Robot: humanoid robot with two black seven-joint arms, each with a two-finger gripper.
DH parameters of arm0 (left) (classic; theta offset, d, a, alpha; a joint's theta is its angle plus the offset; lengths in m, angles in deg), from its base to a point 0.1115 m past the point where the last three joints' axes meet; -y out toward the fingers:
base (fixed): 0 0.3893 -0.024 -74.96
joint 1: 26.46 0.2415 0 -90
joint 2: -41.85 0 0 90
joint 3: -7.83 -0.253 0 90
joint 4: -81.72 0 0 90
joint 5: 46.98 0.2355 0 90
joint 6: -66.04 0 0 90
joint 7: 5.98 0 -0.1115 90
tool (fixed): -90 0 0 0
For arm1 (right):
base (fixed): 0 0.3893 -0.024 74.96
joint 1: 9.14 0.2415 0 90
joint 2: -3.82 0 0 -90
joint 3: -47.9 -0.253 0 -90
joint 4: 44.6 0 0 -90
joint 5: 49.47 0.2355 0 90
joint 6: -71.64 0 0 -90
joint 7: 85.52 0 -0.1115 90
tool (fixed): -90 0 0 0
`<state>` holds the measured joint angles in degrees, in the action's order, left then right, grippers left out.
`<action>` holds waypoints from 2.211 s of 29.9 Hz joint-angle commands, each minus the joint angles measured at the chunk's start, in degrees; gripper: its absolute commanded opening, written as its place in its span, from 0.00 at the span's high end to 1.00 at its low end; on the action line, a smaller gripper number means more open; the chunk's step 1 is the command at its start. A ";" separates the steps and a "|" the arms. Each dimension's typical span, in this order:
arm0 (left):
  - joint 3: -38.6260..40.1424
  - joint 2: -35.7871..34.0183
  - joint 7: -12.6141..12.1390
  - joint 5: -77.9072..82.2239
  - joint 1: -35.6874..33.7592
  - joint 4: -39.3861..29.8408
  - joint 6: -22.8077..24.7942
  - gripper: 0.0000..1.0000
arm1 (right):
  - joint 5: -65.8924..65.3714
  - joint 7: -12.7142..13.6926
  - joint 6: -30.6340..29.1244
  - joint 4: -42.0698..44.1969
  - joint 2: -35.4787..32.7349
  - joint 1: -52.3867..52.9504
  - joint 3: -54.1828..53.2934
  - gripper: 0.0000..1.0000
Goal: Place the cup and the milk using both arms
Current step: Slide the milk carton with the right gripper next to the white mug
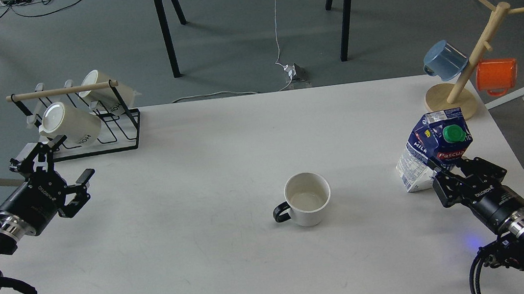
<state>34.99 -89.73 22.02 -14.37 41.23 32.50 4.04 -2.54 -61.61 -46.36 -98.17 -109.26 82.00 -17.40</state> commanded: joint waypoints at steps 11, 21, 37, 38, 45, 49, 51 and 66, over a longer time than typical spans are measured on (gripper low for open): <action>-0.09 -0.18 0.00 0.00 1.22 0.00 0.00 0.01 | -3.06 0.26 0.00 -11.55 -1.00 -1.23 2.54 0.59; -0.09 0.00 0.00 0.00 1.40 0.00 0.00 0.01 | -9.13 0.26 0.00 -11.73 2.16 -2.90 4.21 0.59; -0.09 -0.09 0.00 0.00 2.10 0.00 0.00 0.01 | -14.05 0.26 0.00 -11.29 6.91 -3.25 4.21 0.58; -0.09 -0.09 0.00 0.00 2.19 0.00 0.00 0.01 | -14.06 0.26 0.00 -11.12 6.91 -3.25 4.21 0.58; -0.09 0.00 0.00 0.00 2.28 0.09 0.00 0.01 | -14.14 0.26 0.00 -10.42 7.00 -3.25 4.21 0.55; -0.09 0.00 0.00 0.00 2.28 0.09 0.00 0.01 | -14.14 0.26 0.00 -10.24 6.91 -3.25 4.21 0.53; -0.09 0.00 0.00 0.00 2.28 0.09 0.00 0.01 | -14.14 0.26 0.00 -10.24 6.91 -3.34 4.21 0.50; -0.09 0.00 0.00 0.00 2.45 0.09 0.00 0.01 | -14.14 0.26 0.00 -11.20 6.82 -5.36 4.04 0.03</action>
<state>34.90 -89.73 22.02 -14.37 43.67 32.59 4.04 -16.69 -61.36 -46.36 -108.87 -102.35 77.43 -13.27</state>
